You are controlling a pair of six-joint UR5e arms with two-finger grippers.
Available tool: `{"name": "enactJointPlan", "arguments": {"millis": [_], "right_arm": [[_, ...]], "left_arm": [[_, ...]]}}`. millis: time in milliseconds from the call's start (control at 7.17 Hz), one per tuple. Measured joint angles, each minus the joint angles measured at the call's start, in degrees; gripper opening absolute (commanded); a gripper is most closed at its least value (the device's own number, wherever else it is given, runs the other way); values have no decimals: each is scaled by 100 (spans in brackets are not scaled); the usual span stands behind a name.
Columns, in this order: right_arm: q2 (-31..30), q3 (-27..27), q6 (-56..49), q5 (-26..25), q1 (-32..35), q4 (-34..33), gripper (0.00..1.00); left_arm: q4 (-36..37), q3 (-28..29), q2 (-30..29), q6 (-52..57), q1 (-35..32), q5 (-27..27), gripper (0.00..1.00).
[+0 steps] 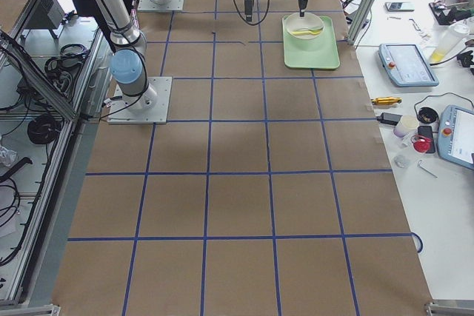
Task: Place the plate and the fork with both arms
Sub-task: 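Lower the plate onto the tray and open the left gripper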
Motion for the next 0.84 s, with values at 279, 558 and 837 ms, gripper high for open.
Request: {"name": "enactJointPlan", "arguments": {"millis": [279, 558, 837], "right_arm": [[0, 43, 3, 0, 4, -6, 100], [0, 30, 3, 0, 5, -8, 100], [0, 14, -3, 0, 4, -9, 100]], "left_arm": [[-10, 456, -376, -277, -199, -58, 0], [9, 564, -538, -308, -254, -35, 46], [87, 544, -521, -272, -258, -13, 100]]}}
